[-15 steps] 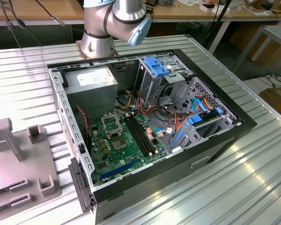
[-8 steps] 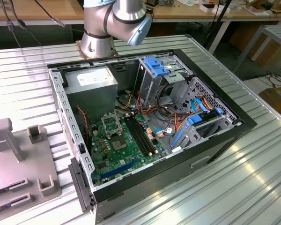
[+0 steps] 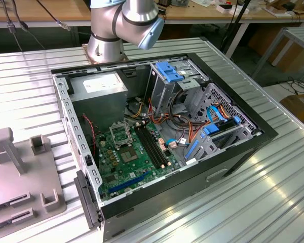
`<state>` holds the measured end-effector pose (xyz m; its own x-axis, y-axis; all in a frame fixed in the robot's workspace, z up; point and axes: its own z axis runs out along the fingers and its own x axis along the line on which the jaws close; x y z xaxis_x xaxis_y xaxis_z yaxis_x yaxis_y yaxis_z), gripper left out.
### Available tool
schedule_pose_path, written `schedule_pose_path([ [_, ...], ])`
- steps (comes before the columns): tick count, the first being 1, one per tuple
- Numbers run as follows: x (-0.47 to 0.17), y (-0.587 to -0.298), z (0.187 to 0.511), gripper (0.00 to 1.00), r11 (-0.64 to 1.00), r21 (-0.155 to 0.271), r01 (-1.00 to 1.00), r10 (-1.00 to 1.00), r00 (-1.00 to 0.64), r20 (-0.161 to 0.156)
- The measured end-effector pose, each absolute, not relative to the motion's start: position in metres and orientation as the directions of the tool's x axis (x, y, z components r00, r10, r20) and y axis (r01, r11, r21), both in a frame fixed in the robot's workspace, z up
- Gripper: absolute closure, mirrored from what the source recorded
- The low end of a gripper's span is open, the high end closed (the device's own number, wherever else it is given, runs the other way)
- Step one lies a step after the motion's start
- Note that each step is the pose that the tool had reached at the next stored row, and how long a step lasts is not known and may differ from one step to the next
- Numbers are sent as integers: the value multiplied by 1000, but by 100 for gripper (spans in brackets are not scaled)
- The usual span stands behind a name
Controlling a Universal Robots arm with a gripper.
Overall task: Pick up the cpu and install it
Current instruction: 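Pick up the cpu and move it towards the insertion slot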
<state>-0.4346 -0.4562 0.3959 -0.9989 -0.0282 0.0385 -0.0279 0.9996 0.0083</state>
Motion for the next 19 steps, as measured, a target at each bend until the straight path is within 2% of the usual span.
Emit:
schedule_pose_path([
  [19,-405,-456,396,53,1000,8,-28,-28,-999,39],
])
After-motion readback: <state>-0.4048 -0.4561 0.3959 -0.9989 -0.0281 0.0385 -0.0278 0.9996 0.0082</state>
